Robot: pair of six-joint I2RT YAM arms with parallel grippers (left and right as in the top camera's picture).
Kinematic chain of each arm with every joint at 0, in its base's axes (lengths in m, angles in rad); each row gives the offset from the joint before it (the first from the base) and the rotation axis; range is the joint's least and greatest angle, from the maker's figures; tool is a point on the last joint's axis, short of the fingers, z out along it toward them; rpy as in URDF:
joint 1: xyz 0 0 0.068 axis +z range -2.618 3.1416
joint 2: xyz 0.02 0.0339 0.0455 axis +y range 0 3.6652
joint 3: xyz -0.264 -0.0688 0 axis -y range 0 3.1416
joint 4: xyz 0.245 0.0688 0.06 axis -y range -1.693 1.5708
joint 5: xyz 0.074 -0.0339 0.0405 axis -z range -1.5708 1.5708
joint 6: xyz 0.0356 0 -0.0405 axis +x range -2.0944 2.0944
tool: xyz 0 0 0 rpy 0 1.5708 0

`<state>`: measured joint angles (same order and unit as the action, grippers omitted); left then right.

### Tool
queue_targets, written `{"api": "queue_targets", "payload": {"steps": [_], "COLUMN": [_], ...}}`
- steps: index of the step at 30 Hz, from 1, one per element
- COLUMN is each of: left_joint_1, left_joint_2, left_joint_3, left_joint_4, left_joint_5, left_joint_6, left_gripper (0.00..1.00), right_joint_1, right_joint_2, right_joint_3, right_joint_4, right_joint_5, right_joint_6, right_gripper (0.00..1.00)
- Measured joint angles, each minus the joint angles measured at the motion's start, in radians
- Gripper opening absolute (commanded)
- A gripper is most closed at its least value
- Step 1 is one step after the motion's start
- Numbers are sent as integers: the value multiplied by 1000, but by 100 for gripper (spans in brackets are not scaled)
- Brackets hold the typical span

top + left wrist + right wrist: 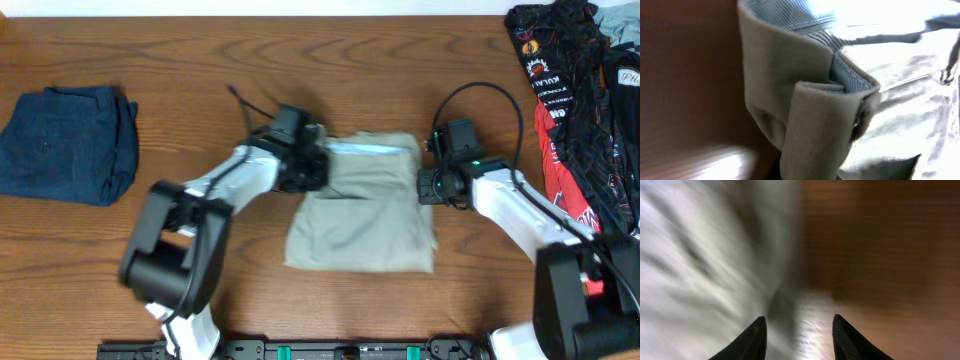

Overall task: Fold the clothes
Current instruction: 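Carry the folded shorts left with the left gripper onto the jeans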

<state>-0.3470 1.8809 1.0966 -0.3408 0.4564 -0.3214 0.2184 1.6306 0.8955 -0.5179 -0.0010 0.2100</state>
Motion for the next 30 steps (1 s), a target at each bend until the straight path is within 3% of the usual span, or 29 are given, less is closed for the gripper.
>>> {"api": "queue_targets", "payload": {"steps": [6, 14, 17, 23, 30], "left_joint_1": [232, 602, 772, 971, 916], "left_joint_2": [-226, -477, -504, -484, -415], "left_joint_3": [-10, -10, -10, -10, -10], "left_joint_4": [11, 94, 114, 63, 58], "left_joint_5": [-196, -355, -382, -370, -222], "left_joint_6": [5, -16, -75, -214, -260], "left_gripper": [6, 9, 98, 98, 98], "right_joint_1": [-6, -6, -6, -6, -6], "right_joint_2": [-144, -174, -174, -174, -174], "right_joint_3": [0, 0, 0, 0, 0], "right_joint_4": [-26, -58, -62, -66, -82], "right_joint_5": [26, 32, 27, 16, -3], "right_joint_6": [0, 0, 0, 0, 0], "right_gripper": [49, 49, 49, 49, 49]}}
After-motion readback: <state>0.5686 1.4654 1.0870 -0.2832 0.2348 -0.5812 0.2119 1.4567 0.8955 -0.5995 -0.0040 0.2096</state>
